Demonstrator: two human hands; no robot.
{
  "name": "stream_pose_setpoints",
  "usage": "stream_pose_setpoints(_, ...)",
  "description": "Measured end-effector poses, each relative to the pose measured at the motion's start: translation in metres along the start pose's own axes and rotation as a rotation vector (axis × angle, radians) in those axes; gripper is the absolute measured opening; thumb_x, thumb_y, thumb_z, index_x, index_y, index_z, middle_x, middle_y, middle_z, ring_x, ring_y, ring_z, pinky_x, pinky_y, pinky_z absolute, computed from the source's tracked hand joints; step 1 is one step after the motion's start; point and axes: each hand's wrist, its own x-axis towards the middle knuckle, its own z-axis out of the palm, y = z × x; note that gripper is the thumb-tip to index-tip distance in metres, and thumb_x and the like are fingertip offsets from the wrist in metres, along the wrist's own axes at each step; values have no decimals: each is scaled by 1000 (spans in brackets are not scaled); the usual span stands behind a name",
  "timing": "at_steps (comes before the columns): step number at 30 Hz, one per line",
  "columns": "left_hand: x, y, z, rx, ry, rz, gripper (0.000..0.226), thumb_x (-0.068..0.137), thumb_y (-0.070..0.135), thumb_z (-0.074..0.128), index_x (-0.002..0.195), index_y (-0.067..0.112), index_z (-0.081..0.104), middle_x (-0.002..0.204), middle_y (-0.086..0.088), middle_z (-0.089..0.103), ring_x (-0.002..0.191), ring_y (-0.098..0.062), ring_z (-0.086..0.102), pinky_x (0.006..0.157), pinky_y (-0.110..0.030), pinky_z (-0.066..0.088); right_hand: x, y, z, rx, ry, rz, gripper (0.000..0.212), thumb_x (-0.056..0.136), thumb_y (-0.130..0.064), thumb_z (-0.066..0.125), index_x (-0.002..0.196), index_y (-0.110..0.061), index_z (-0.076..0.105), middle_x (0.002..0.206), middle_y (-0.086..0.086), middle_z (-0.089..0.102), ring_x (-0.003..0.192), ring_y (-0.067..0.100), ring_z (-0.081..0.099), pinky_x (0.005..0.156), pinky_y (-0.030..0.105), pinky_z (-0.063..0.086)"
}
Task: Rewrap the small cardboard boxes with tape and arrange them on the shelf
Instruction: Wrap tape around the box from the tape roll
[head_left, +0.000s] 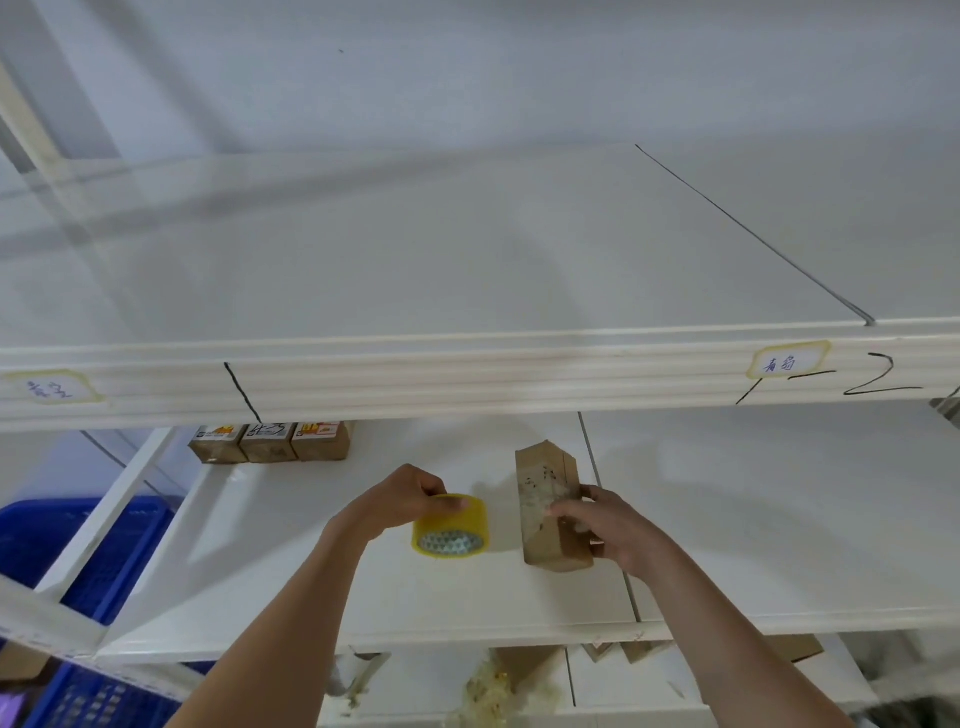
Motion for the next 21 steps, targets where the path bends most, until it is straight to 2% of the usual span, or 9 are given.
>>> stream_pose_setpoints(4,6,6,6,70,82,1,36,75,50,84,63,19,71,58,7,55,60,-10,54,59,-24,41,0,4,4,57,-49,-3,71,64,-32,88,129,-23,60,113,6,74,109,26,68,94,43,57)
stream_pose_setpoints(9,5,5,12,209,122,-29,35,73,54,83,67,23,70,71,4,63,68,-11,62,56,-22,45,-5,2,8,126,-132,-46,75,61,-32,87,131,-23,61,117,6,73,111,29,69,94,40,57)
stream_pose_setpoints(12,4,9,18,215,116,-29,36,73,56,82,69,21,71,72,4,65,70,-12,64,56,-22,45,-11,2,15,178,-203,-66,51,80,-29,76,129,-22,66,123,7,71,114,31,68,102,44,53)
stream_pose_setpoints(14,4,15,22,232,111,-31,36,76,55,80,73,19,72,75,3,66,73,-13,66,59,-22,48,-14,2,20,244,-235,-71,36,93,-21,64,129,-20,67,125,9,70,115,31,66,100,44,53)
stream_pose_setpoints(18,5,28,28,230,121,-7,31,83,49,75,80,19,73,77,5,65,73,-11,63,57,-20,45,-19,0,30,396,-217,-69,27,98,-17,57,120,-13,71,117,15,71,106,32,65,90,41,55)
stream_pose_setpoints(21,8,30,29,269,127,-5,30,85,46,73,85,16,75,80,4,66,81,-16,67,61,-22,49,-15,3,32,487,-179,-19,28,94,-17,62,120,-9,71,127,25,64,116,42,60,102,52,48)
